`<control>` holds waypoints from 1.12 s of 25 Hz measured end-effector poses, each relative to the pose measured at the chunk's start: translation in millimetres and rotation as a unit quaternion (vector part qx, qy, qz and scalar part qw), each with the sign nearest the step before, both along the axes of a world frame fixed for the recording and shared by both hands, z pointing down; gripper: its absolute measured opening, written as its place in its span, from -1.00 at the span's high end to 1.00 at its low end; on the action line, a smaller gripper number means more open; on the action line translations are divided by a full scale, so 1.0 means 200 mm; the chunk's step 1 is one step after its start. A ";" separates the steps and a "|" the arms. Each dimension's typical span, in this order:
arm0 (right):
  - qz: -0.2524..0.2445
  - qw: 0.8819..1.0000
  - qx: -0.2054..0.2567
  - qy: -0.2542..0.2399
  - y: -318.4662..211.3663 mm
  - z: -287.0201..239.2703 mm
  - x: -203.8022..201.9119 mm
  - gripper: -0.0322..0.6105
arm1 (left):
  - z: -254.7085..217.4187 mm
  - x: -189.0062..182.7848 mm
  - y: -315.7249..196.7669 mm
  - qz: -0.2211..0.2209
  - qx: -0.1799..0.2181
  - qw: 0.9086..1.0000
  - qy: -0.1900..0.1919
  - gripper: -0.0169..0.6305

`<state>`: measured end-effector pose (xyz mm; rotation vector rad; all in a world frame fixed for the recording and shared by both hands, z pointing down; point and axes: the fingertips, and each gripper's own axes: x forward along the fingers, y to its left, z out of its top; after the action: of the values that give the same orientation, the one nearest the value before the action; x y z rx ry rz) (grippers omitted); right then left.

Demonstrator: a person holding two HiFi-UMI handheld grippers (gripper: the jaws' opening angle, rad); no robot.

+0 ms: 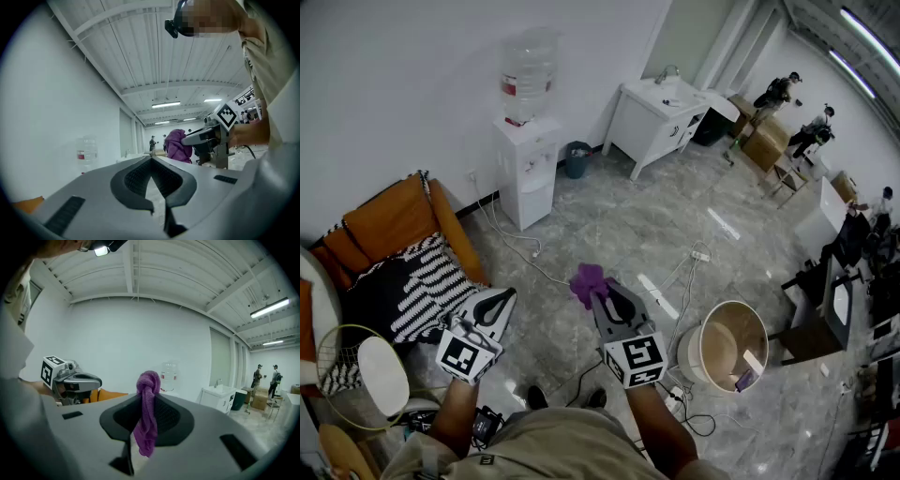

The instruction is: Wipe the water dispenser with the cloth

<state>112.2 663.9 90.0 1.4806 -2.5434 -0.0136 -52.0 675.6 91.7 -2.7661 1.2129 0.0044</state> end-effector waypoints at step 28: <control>0.027 0.999 -0.015 -0.011 -0.21 0.03 -0.12 0.64 | 0.06 -0.21 -0.23 -0.008 -0.012 0.999 0.031 0.90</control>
<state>88.4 621.5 95.3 1.5467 -2.5083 0.0487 -93.2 628.7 103.8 -2.7962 1.2590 0.0733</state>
